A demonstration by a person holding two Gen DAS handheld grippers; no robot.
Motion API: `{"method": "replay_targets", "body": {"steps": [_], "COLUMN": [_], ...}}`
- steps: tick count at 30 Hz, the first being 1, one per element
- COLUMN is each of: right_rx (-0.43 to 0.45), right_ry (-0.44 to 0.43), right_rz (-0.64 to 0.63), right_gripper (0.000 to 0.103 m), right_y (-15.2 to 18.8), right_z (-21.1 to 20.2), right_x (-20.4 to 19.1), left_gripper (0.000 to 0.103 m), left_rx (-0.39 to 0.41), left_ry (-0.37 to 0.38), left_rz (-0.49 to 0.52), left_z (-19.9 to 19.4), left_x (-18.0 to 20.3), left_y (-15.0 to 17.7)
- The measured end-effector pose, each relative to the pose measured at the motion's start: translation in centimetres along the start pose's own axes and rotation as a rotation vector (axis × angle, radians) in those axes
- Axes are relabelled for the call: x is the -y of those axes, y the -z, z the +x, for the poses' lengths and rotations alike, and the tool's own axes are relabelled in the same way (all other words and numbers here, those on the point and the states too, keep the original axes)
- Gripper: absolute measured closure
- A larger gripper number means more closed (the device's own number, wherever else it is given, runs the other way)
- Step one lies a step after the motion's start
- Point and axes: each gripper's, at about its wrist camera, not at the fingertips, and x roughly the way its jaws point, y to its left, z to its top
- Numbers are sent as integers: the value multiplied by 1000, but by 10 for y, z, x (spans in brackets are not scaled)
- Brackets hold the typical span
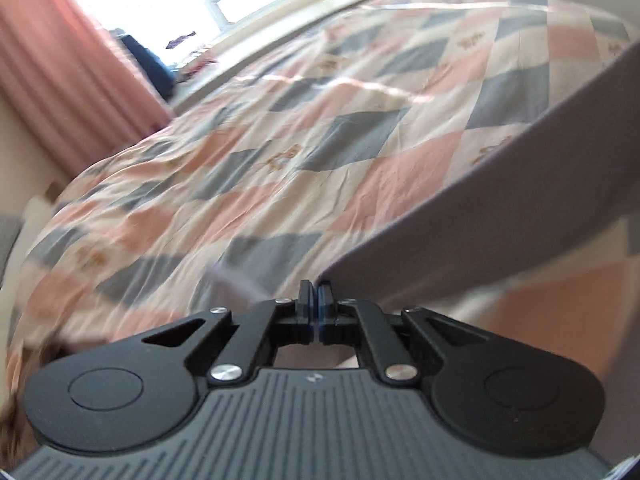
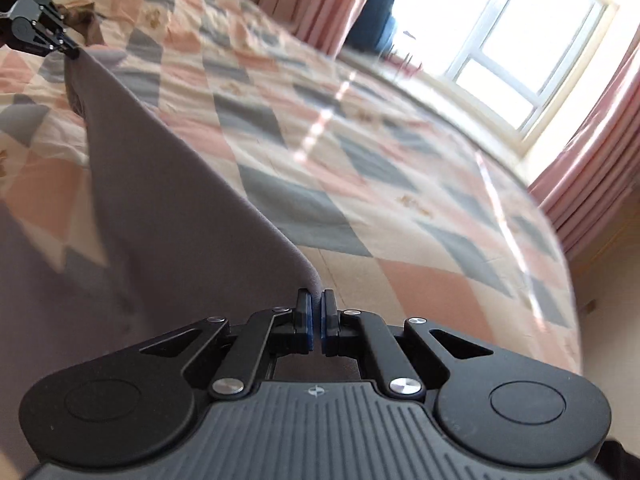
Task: Fold clothes
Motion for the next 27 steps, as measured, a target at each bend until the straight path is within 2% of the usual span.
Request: {"method": "replay_targets", "body": {"steps": [2,4,5,8,9,10,11,12,14,15,16,17,18,20,22,23,25,26,27], "right_rx": [16,-17,-43,-168,-238,-313,-348,-338,-307,-265,-228,-202,-183,-169,-125,-92,-54,-36,-7], "right_ry": [18,4,-3,-49,-70,-79,-76,-75,-71,-63,-56,-51,-48,-53,-97,-117,-134,-147,-179], "right_rz": [5,34,52,116,126,130,146,188,294,402,524,672,829,1178,1532,1670,1812,1857,1878], "right_gripper": [101,101,101,98,93,92,89,83,60,46,42,40,40,40,40,40,40,41,65], "right_y": [21,47,61,102,116,127,134,135,136,133,131,132,136,161,194,210,224,228,230], "right_z": [-41,-65,-73,-76,-70,-63,-62,-67,-76,-81,-84,-83,-80,-70,-58,-52,-39,-34,-30], "right_x": [-29,-59,-73,-109,-119,-127,-131,-126,-113,-97,-79,-59,-41,-11,6,10,13,15,17], "left_gripper": [101,101,100,100,99,99,99,99,95,94,85,79,78,76,76,75,75,75,75], "left_rx": [-13,-35,-73,-198,-240,-253,-267,-280,-297,-278,-262,-242,-227,-226,-236,-243,-252,-256,-261], "left_ry": [-25,-44,-37,-20,-15,-21,-27,-33,-43,-43,-43,-40,-35,-15,5,16,35,43,51], "left_rz": [-61,-121,-150,-245,-276,-301,-326,-351,-404,-439,-463,-478,-494,-534,-601,-643,-721,-756,-790], "left_z": [-46,-86,-93,-94,-93,-97,-100,-104,-112,-120,-124,-127,-128,-120,-109,-105,-98,-94,-91], "left_x": [19,39,52,88,96,100,103,106,110,105,100,97,95,89,82,78,71,67,64], "left_y": [29,58,75,124,136,140,144,148,154,149,143,136,131,123,121,122,127,130,134]}}
